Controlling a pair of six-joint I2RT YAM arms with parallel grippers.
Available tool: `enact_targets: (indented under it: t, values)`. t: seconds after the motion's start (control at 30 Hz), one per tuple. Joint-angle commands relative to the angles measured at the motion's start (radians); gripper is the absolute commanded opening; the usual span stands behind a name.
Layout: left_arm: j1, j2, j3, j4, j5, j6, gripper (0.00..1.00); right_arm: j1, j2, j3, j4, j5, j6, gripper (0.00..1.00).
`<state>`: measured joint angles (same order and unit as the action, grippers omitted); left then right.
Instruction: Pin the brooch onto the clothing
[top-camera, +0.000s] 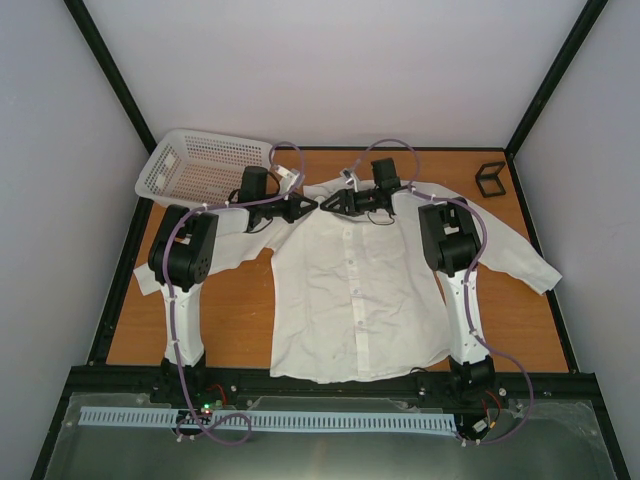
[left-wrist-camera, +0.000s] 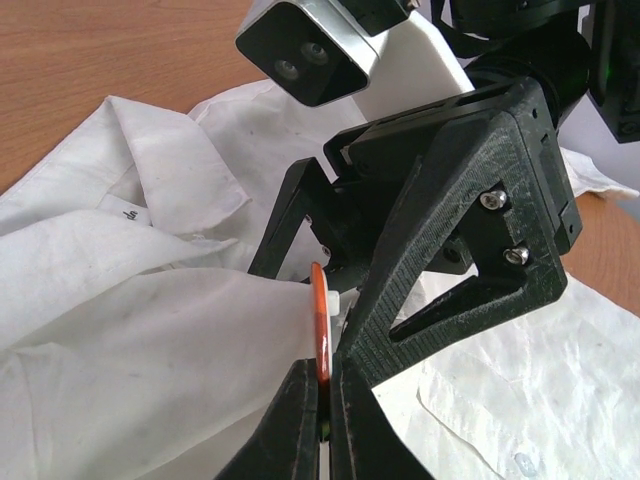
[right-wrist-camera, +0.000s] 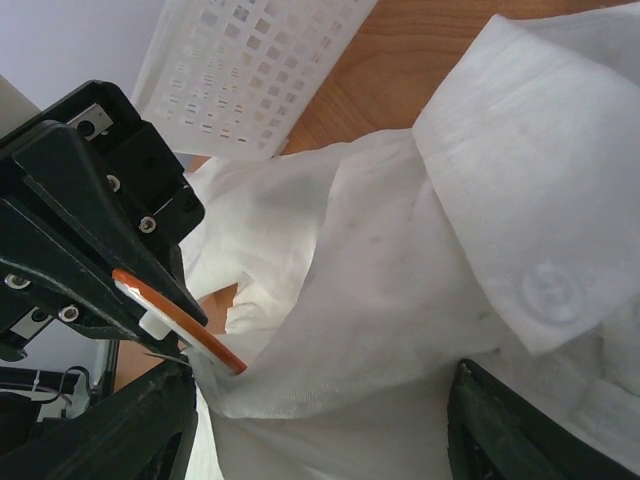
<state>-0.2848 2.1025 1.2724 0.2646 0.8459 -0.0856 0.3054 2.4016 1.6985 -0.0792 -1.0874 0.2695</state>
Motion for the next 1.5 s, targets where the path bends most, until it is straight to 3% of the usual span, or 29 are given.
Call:
enact_targets:
  t: [0.0,0.2,0.97,1.2,1.47]
  values:
    - [-0.005,-0.027,0.012,0.027,0.096,0.064,0.01,0.004,0.036,0.045,-0.046,0.024,-0.043,0.66]
    - [-0.019,-0.031,0.016,-0.007,0.099,0.133,0.01,0.006,0.053,0.083,-0.108,0.009,-0.084,0.65]
    - [-0.021,-0.004,0.059,-0.06,0.19,0.166,0.01,0.006,0.091,0.181,-0.257,-0.006,-0.188,0.69]
    - [0.008,0.02,0.075,-0.064,0.142,0.115,0.01,-0.001,-0.043,-0.01,-0.081,-0.009,-0.114,0.78]
    - [0.015,0.029,0.068,-0.057,0.123,0.104,0.01,-0.012,-0.056,-0.077,-0.017,-0.017,-0.077,0.79]
